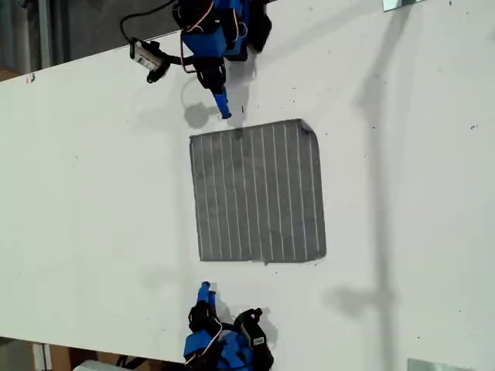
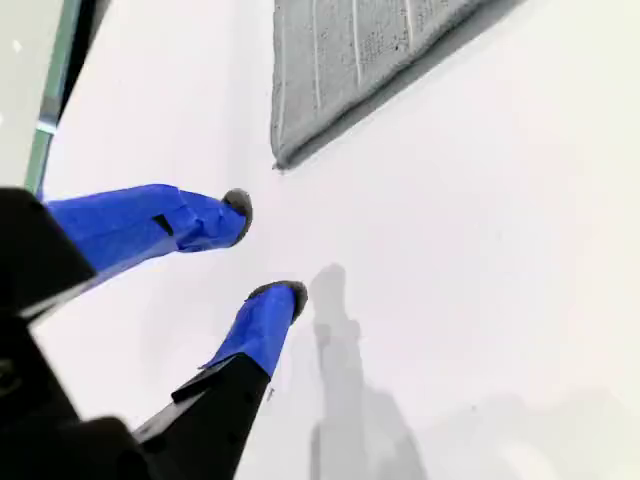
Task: Grasp corners of a square towel and fold twice.
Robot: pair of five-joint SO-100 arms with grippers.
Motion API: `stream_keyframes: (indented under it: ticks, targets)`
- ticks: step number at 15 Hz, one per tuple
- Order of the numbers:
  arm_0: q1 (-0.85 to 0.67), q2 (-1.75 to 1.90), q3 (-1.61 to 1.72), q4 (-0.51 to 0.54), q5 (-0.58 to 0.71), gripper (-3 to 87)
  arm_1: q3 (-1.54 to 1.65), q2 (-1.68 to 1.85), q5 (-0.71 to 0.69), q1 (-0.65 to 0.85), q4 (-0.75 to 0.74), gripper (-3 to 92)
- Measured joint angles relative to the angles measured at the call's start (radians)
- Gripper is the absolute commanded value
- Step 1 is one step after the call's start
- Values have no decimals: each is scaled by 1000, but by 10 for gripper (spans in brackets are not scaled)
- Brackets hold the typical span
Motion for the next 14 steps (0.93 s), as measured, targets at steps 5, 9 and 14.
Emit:
stream_keyframes:
  ticks: [5,9,14]
  targets:
    - [186,-1020,-336,-316,-11,140,-756,-1322,11,-310,-12,287]
    - [184,-925,-262,-341,2,134,-807,-1531,235,-612,72,287]
    - [181,-793,-215,-339,8,131,-920,-1557,290,-724,40,284]
